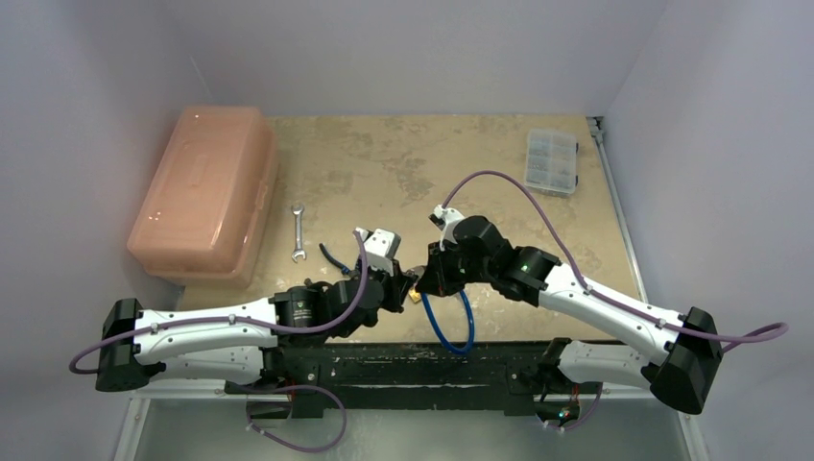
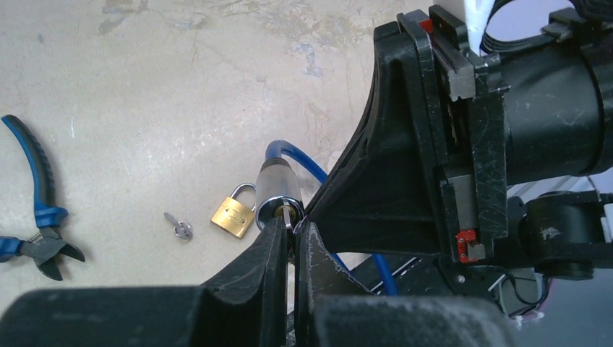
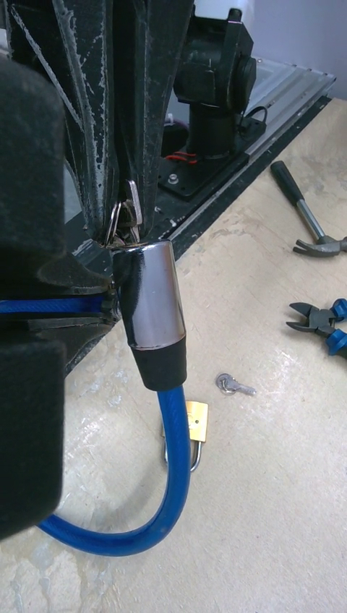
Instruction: Unlock with the key
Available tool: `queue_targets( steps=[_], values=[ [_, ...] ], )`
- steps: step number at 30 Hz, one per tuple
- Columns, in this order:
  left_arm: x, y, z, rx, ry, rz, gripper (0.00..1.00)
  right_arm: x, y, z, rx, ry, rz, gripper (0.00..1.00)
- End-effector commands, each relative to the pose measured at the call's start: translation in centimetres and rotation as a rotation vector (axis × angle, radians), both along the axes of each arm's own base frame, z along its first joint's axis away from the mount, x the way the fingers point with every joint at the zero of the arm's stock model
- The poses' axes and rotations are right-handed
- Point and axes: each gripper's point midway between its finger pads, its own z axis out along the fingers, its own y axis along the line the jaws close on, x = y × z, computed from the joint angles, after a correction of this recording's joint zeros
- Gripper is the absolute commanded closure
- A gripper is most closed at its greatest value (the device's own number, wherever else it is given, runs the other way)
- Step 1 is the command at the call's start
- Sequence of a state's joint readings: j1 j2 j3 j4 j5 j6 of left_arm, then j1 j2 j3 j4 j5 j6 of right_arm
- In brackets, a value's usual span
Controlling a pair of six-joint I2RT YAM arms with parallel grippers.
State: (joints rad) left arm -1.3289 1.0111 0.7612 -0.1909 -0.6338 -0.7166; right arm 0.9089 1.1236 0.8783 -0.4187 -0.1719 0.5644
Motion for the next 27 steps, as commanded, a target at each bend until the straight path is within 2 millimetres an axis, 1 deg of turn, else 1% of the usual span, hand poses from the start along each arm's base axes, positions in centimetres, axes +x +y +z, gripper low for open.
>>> queue_targets(
  steps=[1,5,15,19,24,27],
  values=[
    [0.2,0.9,1.1,0.114,-0.096,-0.063,1.00,0.1,-0.6,0.6,-0.014,-0.033,0.003,1.00],
    [-0.4,0.8,1.5,0.199,-0.168,-0.180,1.00,0.1,-0.8,0.8,-0.019,-0.042,0.004,1.00],
    [-2.7,0.7,0.6,0.435,-0.388,-0.555,1.00,-0.2,-1.0,1.7,-0.032,-0.061,0.040,1.00],
    [-2.6,1.1,0.2,0.542,-0.462,-0.629,1.00,-0.8,-1.1,2.2,-0.037,-0.059,0.087,1.00],
    [-2.1,1.6,-1.4,0.732,-0.528,-0.730,1.00,-1.4,-1.4,2.5,-0.060,-0.062,0.135,1.00],
    [-1.7,1.6,-1.9,0.807,-0.548,-0.757,1.00,-1.5,-1.4,2.7,-0.059,-0.063,0.147,1.00]
  ],
)
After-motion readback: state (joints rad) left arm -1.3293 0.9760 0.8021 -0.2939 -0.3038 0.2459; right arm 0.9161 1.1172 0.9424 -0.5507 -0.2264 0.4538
